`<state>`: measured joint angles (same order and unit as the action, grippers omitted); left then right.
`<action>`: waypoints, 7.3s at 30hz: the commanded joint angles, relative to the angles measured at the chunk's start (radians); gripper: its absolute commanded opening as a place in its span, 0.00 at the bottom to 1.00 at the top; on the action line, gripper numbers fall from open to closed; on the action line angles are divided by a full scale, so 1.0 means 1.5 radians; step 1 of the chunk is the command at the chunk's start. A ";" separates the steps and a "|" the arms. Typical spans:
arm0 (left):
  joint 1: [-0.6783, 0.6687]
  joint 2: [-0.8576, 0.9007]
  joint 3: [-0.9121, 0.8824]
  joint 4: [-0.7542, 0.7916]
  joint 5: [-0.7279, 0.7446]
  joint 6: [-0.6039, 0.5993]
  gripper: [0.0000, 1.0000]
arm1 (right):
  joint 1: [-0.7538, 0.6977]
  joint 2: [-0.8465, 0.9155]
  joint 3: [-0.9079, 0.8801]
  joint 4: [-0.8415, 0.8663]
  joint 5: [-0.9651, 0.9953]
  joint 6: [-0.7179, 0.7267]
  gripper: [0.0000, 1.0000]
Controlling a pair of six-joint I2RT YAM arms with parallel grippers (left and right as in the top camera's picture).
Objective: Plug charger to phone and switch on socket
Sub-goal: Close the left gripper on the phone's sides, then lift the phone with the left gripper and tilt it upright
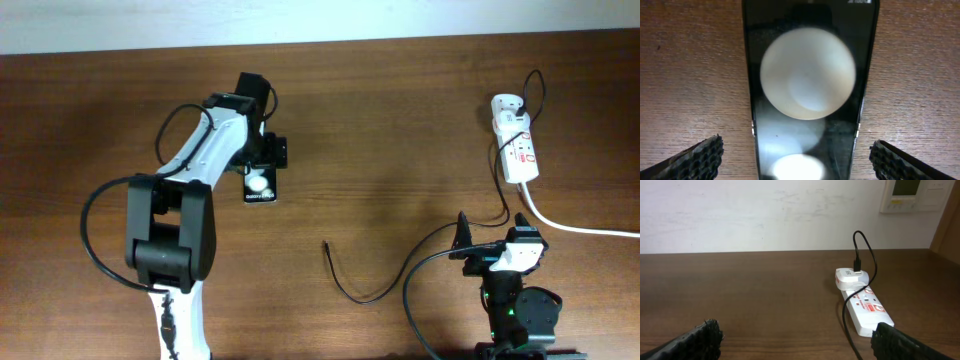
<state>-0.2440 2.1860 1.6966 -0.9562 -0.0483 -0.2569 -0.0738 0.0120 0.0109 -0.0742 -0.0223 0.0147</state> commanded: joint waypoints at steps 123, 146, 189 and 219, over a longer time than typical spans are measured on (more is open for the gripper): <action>-0.011 0.028 -0.062 0.089 0.005 0.030 0.79 | 0.006 -0.004 -0.004 -0.003 0.006 -0.004 0.99; -0.010 0.066 -0.062 0.078 0.038 0.025 0.96 | 0.006 -0.004 -0.004 -0.003 0.006 -0.004 0.99; -0.010 0.066 -0.060 0.067 0.053 0.025 0.00 | 0.006 -0.004 -0.004 -0.003 0.006 -0.004 0.99; -0.010 0.063 0.100 -0.042 0.045 0.025 0.00 | 0.006 -0.004 -0.004 -0.003 0.006 -0.004 0.99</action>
<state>-0.2562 2.2745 1.8164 -1.0142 0.0044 -0.2211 -0.0738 0.0120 0.0109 -0.0742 -0.0223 0.0143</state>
